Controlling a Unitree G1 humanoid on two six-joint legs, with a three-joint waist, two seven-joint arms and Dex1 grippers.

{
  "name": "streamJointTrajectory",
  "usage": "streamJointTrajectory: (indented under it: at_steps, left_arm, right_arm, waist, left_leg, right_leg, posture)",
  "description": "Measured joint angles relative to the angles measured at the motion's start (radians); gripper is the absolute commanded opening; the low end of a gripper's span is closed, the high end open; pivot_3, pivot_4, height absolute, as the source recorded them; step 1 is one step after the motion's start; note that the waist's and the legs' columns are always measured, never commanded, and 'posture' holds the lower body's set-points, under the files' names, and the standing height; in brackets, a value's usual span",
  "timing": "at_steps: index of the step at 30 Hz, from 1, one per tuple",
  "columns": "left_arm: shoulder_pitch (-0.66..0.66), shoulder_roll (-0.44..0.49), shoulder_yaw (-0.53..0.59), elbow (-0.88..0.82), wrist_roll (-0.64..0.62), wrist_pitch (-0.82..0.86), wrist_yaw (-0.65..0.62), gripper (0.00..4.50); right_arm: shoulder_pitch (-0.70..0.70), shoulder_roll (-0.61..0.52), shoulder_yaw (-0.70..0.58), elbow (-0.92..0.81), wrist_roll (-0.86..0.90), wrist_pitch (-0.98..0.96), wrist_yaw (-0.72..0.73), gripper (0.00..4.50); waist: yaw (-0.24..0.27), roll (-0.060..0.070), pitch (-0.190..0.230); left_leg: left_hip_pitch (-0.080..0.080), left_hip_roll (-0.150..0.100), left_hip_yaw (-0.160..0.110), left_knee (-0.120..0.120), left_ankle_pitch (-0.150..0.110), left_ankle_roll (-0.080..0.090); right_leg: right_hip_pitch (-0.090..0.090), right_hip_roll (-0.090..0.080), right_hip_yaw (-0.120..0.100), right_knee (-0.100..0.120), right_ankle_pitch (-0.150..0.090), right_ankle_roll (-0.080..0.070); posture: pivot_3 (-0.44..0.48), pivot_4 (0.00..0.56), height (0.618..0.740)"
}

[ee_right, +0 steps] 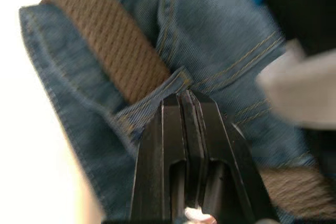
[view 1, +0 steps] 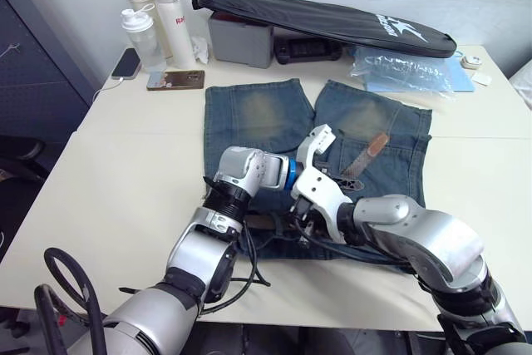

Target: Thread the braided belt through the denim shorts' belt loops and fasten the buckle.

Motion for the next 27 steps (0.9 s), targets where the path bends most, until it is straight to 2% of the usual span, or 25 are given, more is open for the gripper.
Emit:
streamJointTrajectory:
  at_steps: [5, 14, 18, 22, 27]
  left_arm:
    - [-0.002, 0.004, -0.001, 0.011, 0.000, -0.009, 0.000, 0.00]
    - [-0.010, 0.015, -0.001, 0.030, 0.001, -0.019, 0.000, 0.00]
    - [-0.010, 0.014, -0.001, 0.030, 0.002, -0.017, 0.004, 0.00]
    - [0.001, 0.013, -0.011, 0.032, 0.016, -0.010, 0.032, 0.00]
    - [0.028, -0.011, -0.042, 0.031, 0.018, -0.001, 0.054, 0.00]
  right_arm:
    - [-0.026, -0.075, 0.074, -0.003, -0.020, -0.007, -0.006, 0.03]
    - [0.033, -0.088, 0.063, -0.038, -0.010, 0.035, -0.013, 0.03]
    - [0.121, -0.024, -0.011, -0.037, -0.004, 0.041, -0.036, 0.03]
    - [0.312, 0.140, -0.150, -0.030, 0.042, -0.013, -0.051, 0.03]
    - [0.414, 0.153, -0.216, -0.053, 0.108, -0.035, -0.032, 0.03]
  waist:
    - [0.000, 0.001, 0.000]
    - [0.003, 0.001, -0.001]
    - [0.003, 0.000, -0.001]
    - [0.000, 0.000, -0.002]
    - [-0.002, 0.000, -0.001]
  left_leg:
    - [0.000, 0.000, 0.000, 0.001, 0.000, 0.000]
    - [0.000, -0.001, -0.001, 0.001, 0.000, 0.000]
    - [0.000, -0.001, -0.001, 0.001, 0.000, 0.000]
    - [0.000, -0.001, -0.001, 0.000, 0.000, 0.000]
    - [0.000, -0.001, 0.000, -0.001, 0.000, 0.000]
  right_leg:
    - [0.000, 0.000, 0.000, 0.000, 0.000, 0.000]
    - [0.001, -0.001, 0.000, 0.001, 0.000, 0.000]
    - [0.002, -0.001, 0.000, 0.001, 0.000, 0.000]
    - [0.001, 0.000, 0.000, 0.005, 0.000, 0.000]
    - [0.001, 0.000, 0.000, 0.005, 0.000, 0.000]
  posture:
    - [0.000, 0.150, 0.740]
    - [0.000, 0.150, 0.740]
    - [0.000, 0.150, 0.740]
    - [0.000, 0.150, 0.740]
    - [0.000, 0.150, 0.740]
